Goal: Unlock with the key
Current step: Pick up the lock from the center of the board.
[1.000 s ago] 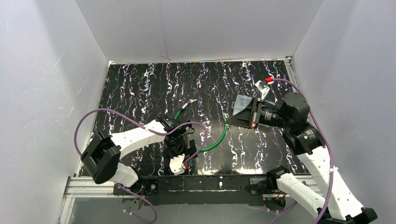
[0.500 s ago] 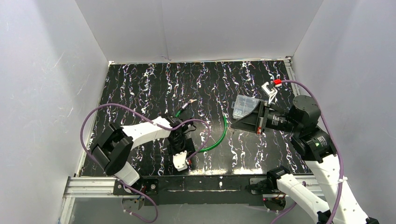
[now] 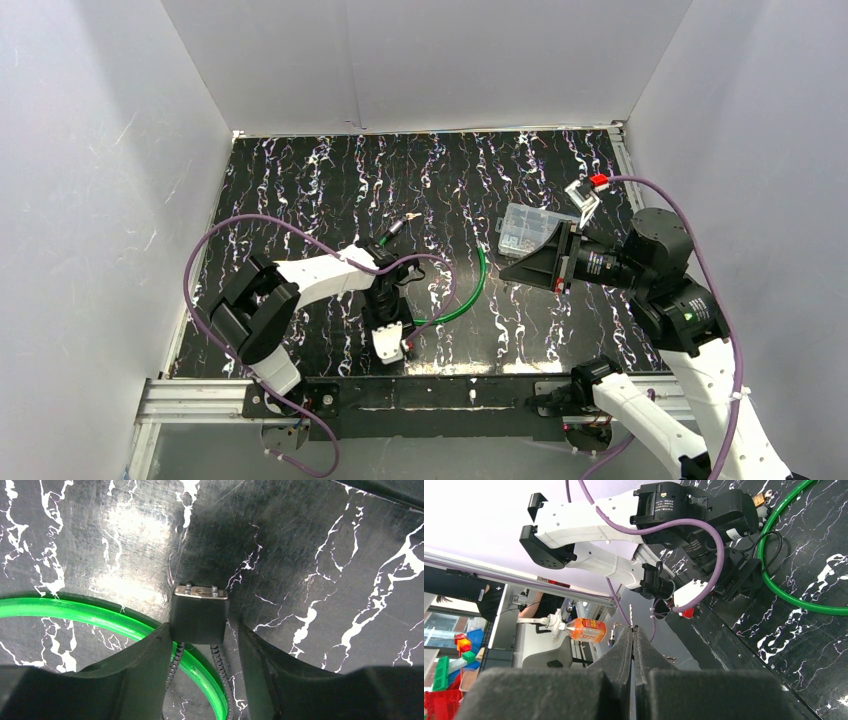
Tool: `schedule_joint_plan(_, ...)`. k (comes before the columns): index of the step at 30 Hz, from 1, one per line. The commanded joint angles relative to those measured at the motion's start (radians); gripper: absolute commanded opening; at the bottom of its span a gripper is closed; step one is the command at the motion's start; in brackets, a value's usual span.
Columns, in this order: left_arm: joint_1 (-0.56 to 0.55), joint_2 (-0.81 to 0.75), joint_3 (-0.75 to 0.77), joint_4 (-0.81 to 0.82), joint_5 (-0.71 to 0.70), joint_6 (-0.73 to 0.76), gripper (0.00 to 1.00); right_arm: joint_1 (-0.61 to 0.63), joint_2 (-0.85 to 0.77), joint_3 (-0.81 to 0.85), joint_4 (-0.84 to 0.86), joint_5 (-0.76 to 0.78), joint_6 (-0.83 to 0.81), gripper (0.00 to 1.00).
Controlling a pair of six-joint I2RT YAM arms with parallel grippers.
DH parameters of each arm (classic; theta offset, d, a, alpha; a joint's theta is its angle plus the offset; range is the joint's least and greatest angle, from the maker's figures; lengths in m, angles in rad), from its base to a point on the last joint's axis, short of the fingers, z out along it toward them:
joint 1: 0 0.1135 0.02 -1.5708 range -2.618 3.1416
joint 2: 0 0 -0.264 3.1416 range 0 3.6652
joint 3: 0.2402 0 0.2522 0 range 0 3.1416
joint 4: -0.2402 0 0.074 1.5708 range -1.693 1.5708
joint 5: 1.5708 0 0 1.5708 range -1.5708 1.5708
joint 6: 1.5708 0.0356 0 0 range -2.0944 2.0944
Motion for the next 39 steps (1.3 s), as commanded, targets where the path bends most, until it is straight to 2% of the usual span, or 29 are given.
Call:
schedule_joint_plan(1,0.004,-0.013,-0.017,-0.016,-0.029,0.294,0.45,-0.007,-0.01,0.036,0.002,0.001,-0.023,0.01)
schedule_joint_plan(7,0.001,-0.041,-0.036,-0.003,-0.006,0.314,0.41,-0.01,-0.005,0.031,0.002,-0.006,-0.028,0.01)
schedule_joint_plan(10,-0.003,-0.067,-0.058,-0.001,0.005,0.314,0.51,-0.012,-0.005,0.031,-0.001,-0.007,-0.033,0.01)
schedule_joint_plan(13,-0.003,-0.079,-0.076,0.005,0.008,0.315,0.52,-0.013,-0.003,0.03,-0.003,-0.01,-0.034,0.01)
schedule_joint_plan(18,-0.005,-0.088,-0.097,0.034,0.024,0.307,0.45,-0.016,-0.001,0.034,-0.013,-0.016,-0.04,0.01)
schedule_joint_plan(26,-0.025,-0.083,-0.098,0.07,0.021,0.303,0.26,-0.021,0.005,0.042,-0.033,-0.014,-0.052,0.01)
schedule_joint_plan(29,-0.046,-0.085,-0.071,0.084,-0.005,0.213,0.17,-0.022,0.008,0.049,-0.044,-0.016,-0.062,0.01)
schedule_joint_plan(31,-0.05,-0.104,-0.046,0.149,-0.017,0.108,0.13,-0.022,0.013,0.063,-0.066,-0.016,-0.084,0.01)
schedule_joint_plan(32,-0.052,-0.121,-0.027,0.196,-0.025,0.02,0.02,-0.024,0.015,0.07,-0.08,-0.016,-0.097,0.01)
schedule_joint_plan(36,-0.054,-0.225,0.087,0.287,-0.093,-0.284,0.0,-0.024,0.03,0.101,-0.119,-0.035,-0.141,0.01)
schedule_joint_plan(39,-0.05,-0.321,0.254,0.248,-0.12,-0.425,0.0,-0.024,0.057,0.145,-0.14,-0.056,-0.179,0.01)
